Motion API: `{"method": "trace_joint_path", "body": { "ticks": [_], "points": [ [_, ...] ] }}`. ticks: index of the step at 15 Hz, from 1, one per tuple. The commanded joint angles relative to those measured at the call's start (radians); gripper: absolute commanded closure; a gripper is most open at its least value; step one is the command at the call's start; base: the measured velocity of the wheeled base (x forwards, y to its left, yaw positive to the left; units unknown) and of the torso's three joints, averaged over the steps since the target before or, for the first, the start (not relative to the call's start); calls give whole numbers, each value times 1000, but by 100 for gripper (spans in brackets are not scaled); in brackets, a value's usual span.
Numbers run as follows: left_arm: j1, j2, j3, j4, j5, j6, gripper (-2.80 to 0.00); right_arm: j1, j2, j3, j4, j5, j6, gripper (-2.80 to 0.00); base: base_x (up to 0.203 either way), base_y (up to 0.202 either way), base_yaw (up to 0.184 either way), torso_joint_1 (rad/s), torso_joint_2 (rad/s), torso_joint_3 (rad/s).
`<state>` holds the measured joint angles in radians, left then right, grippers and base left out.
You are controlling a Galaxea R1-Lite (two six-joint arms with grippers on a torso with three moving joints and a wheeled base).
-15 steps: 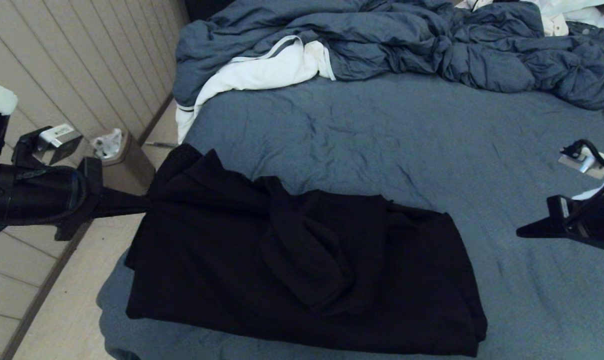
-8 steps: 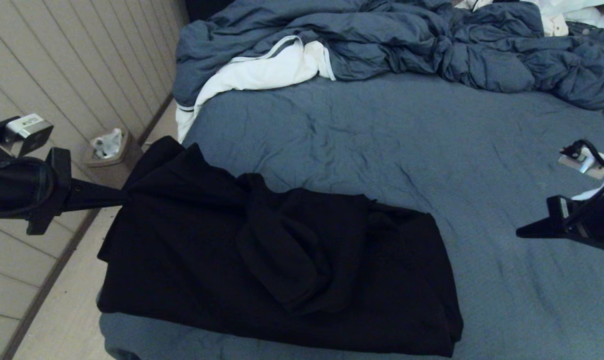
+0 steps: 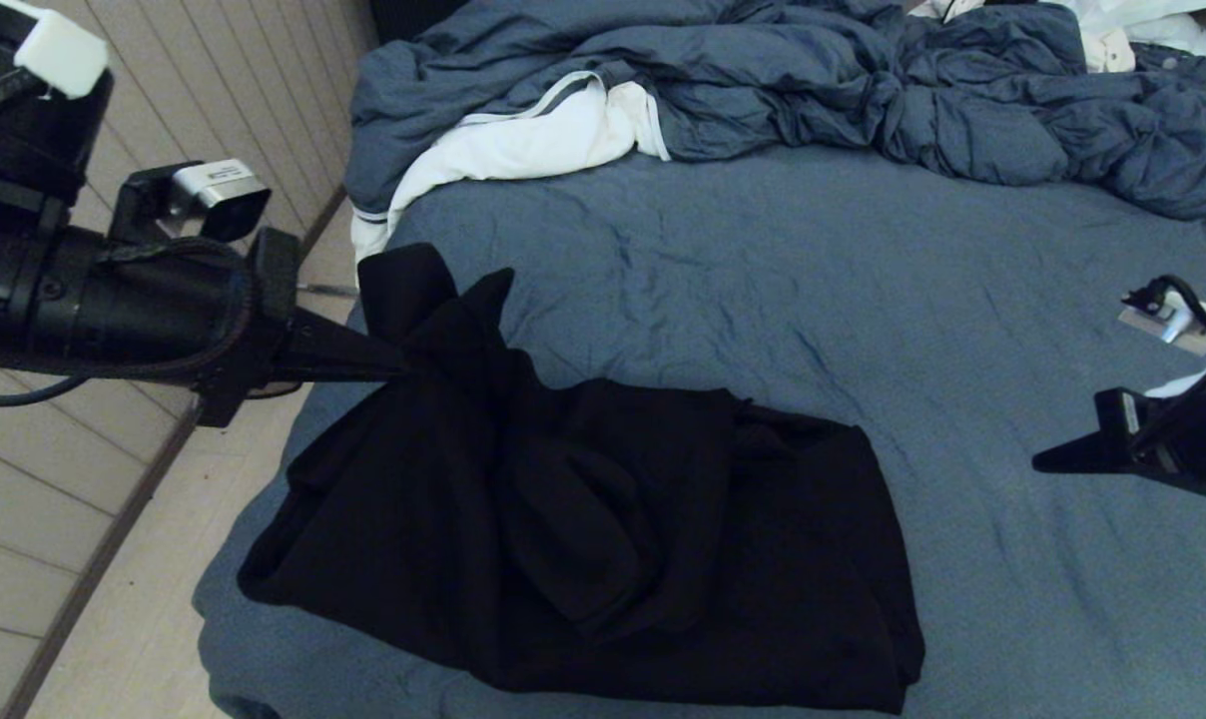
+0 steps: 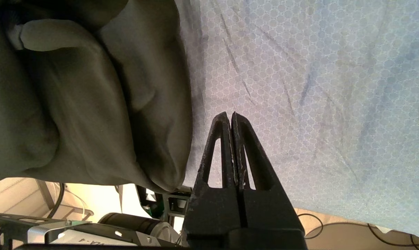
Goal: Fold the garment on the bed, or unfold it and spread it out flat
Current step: Fold the black sweatshirt
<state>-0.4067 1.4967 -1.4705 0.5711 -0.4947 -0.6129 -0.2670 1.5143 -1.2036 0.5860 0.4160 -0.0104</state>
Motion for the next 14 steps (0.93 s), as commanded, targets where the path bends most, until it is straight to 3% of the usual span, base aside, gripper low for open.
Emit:
{"method": "trace_joint_path", "body": {
  "ticks": [1, 7, 10, 14],
  "points": [
    [-96, 80, -80, 3, 29, -37, 0, 0, 0, 1, 3, 3, 0, 0, 0, 0, 0, 0, 0, 0],
    [-352, 353, -453, 91, 165, -136, 0, -12, 9, 24, -22, 30, -2, 0, 0, 0, 0, 0, 0, 0],
    [-482, 468, -471, 37, 257, -154, 0, -12, 11, 82, -113, 31, -2, 0, 0, 0, 0, 0, 0, 0],
    [-566, 557, -473, -105, 414, -150, 0, -14, -2, 130, -123, 58, -3, 0, 0, 0, 0, 0, 0, 0]
  ]
}}
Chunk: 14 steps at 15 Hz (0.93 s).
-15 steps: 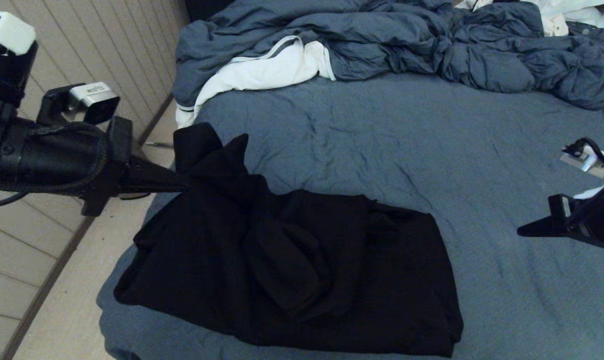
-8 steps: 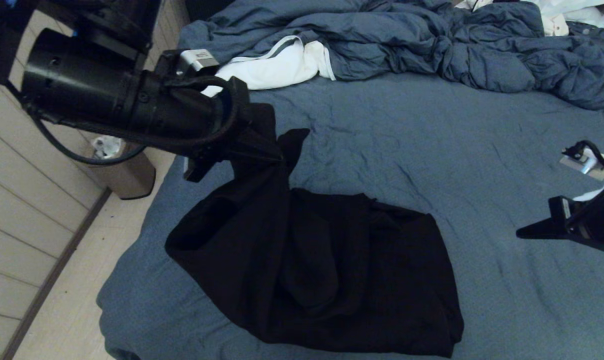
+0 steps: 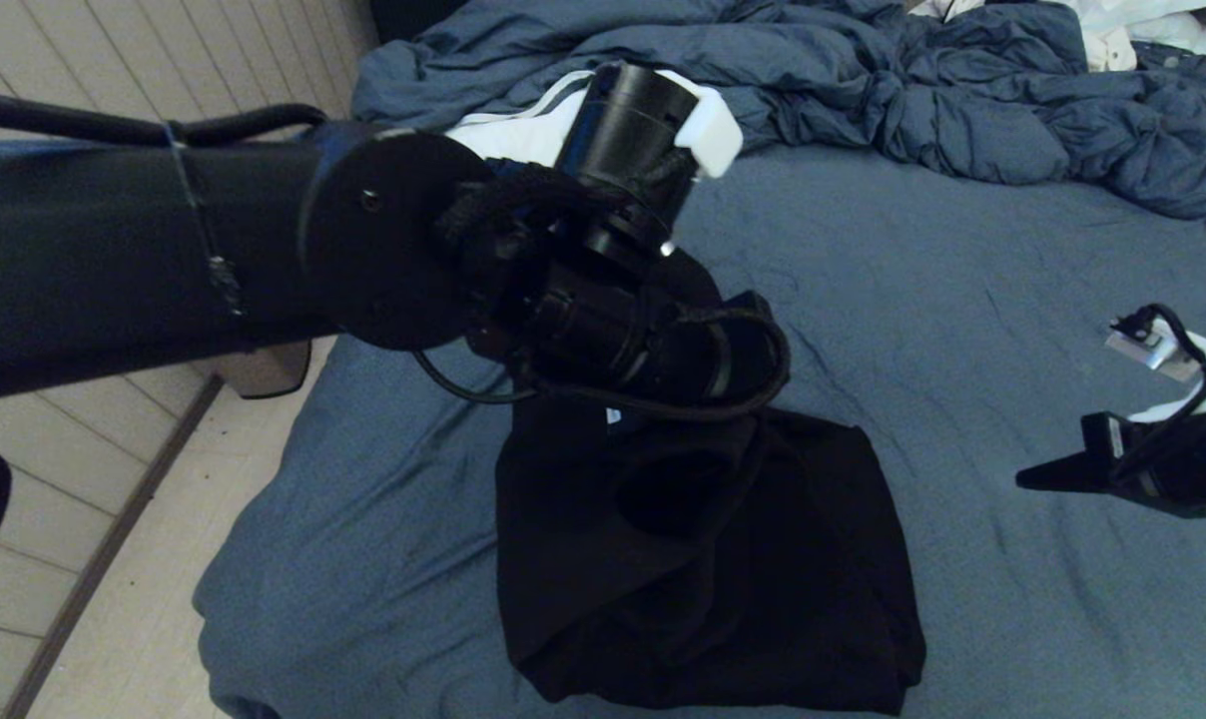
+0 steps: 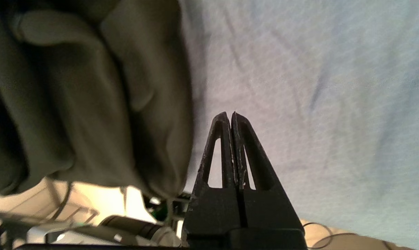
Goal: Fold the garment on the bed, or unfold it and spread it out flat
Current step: Fold the black sweatshirt
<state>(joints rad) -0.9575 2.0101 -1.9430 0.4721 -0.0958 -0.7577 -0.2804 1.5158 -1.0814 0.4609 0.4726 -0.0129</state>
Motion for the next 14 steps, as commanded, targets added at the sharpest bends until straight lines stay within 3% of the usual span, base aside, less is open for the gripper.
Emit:
{"method": "trace_joint_path", "body": {
  "ticks": [1, 7, 14],
  "points": [
    [-43, 67, -1, -33, 60, 0, 0, 0, -11, 18, 2, 12, -1, 0, 0, 0, 0, 0, 0, 0],
    [-159, 261, -2, -145, 184, 54, 0, 11, -55, 79, -34, 26, 2, 0, 0, 0, 0, 0, 0, 0],
    [-167, 374, -2, -222, 334, 88, 0, 12, -87, 137, -52, 90, -1, 0, 0, 0, 0, 0, 0, 0]
  ]
}}
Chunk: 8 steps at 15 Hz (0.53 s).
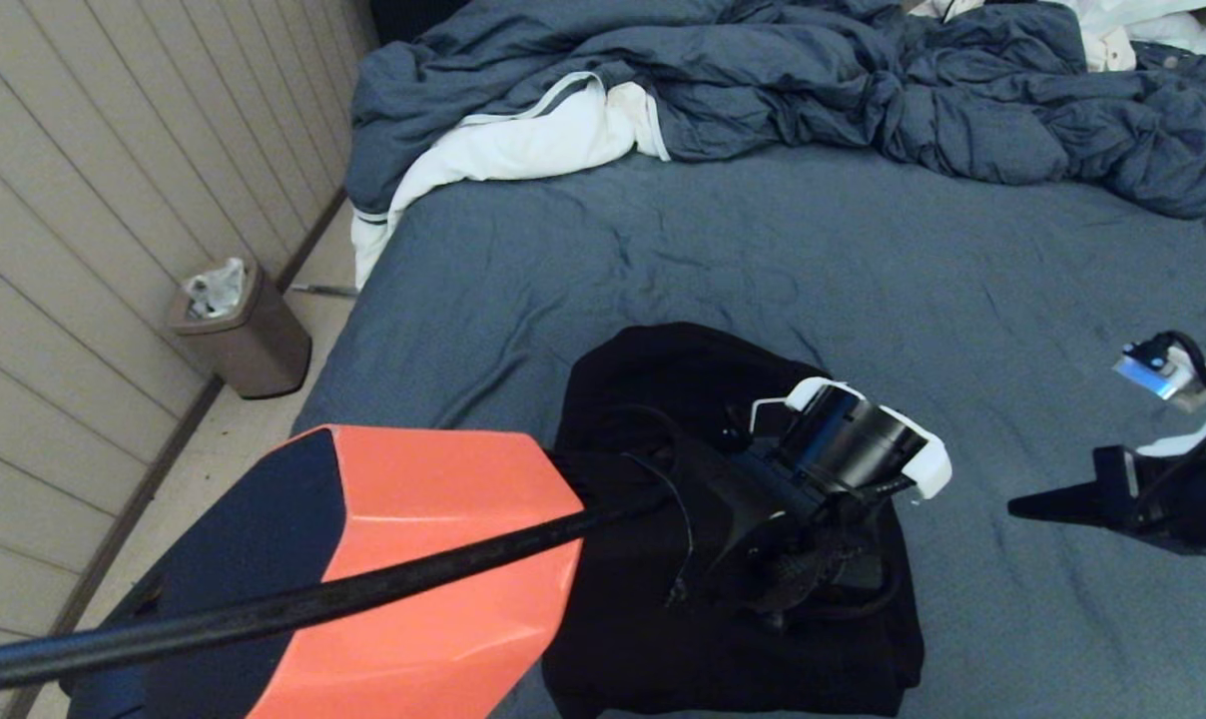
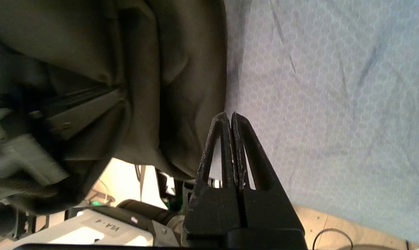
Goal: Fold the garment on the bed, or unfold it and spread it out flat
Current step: Fold the black sweatshirt
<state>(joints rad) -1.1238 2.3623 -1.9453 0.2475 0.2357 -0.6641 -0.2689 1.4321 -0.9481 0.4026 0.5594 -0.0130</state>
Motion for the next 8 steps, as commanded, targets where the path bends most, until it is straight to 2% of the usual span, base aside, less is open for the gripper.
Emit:
{"method": "trace_joint_path", "body": {
  "ticks": [1, 2, 3, 8],
  "points": [
    [-1, 23, 0, -5, 5, 6, 0, 0, -1, 14, -16, 4, -1, 0, 0, 0, 0, 0, 0, 0],
    [-1, 22, 0, -5, 12, 14, 0, -1, -1, 22, -28, 4, 1, 0, 0, 0, 0, 0, 0, 0],
    [-4, 22, 0, -2, 29, 17, -280, -1, -1, 26, -34, 4, -1, 0, 0, 0, 0, 0, 0, 0],
    [-40, -4, 0, -14, 39, 20, -280, 0, 6, 28, -34, 5, 1, 0, 0, 0, 0, 0, 0, 0]
  ]
}}
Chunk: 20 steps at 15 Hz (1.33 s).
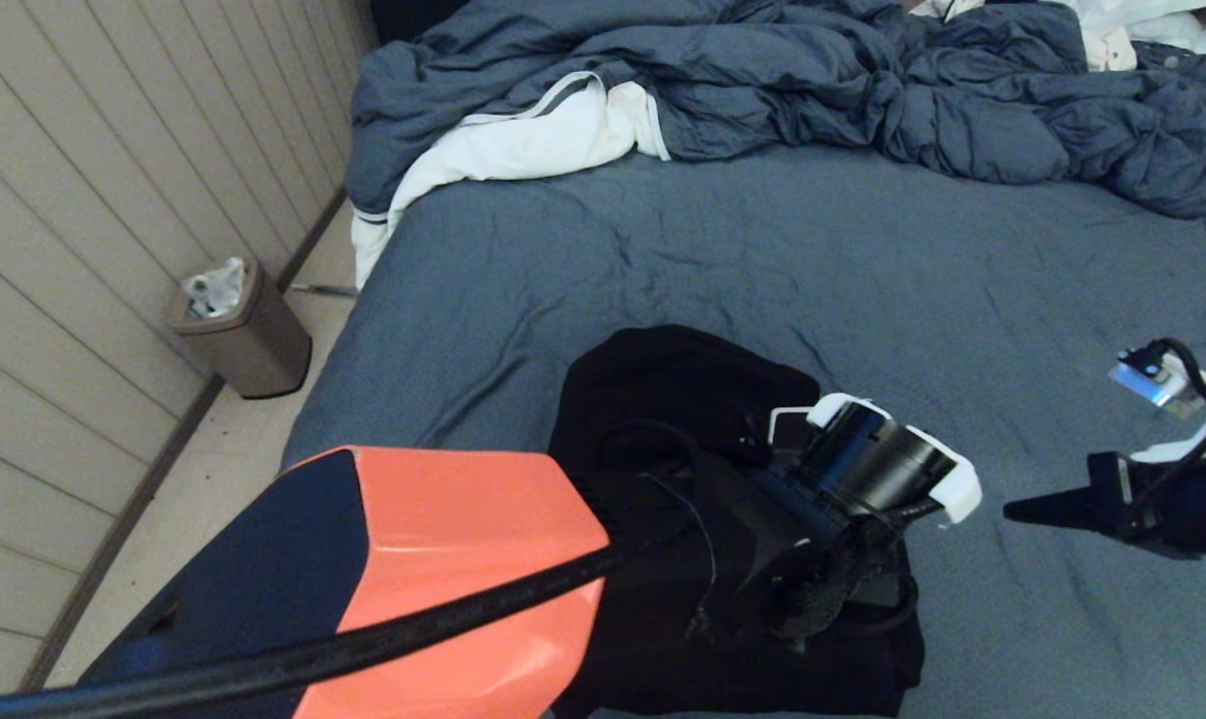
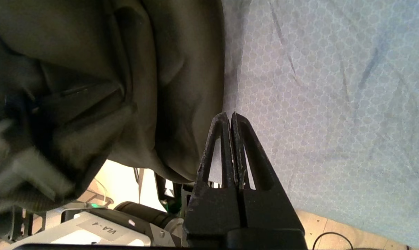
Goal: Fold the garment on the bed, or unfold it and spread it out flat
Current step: Fold the black sweatshirt
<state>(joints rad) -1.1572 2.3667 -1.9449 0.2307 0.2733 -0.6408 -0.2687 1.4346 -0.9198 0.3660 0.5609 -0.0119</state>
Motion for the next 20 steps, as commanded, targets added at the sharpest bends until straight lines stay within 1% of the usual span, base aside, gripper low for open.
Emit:
{"method": "trace_joint_path", "body": {
  "ticks": [1, 5, 9, 10, 12, 17, 20],
  "points": [
    [-14, -16, 0, -4, 2, -5, -280, 0, 4, 1, 2, 4, 0, 0, 0, 0, 0, 0, 0, 0],
    [-20, -106, 0, -9, 4, -2, -280, 2, 16, 1, 1, 5, 0, 0, 0, 0, 0, 0, 0, 0],
    [-22, -215, 0, -10, 21, 28, -280, 20, 33, 11, -32, 5, 3, 0, 0, 0, 0, 0, 0, 0],
    [-21, -216, 0, -13, 40, 47, -280, 22, 33, 12, -35, 5, 3, 0, 0, 0, 0, 0, 0, 0],
    [-19, -196, 0, -19, 58, 47, -280, 22, 27, 10, -36, 5, 4, 0, 0, 0, 0, 0, 0, 0],
    [-2, -151, 0, -35, 58, 49, -280, 20, 24, 13, -36, 5, 3, 0, 0, 0, 0, 0, 0, 0],
    [-23, -142, 0, -44, 60, 49, -280, 20, 29, 21, -38, 7, 3, 0, 0, 0, 0, 0, 0, 0]
  ]
}}
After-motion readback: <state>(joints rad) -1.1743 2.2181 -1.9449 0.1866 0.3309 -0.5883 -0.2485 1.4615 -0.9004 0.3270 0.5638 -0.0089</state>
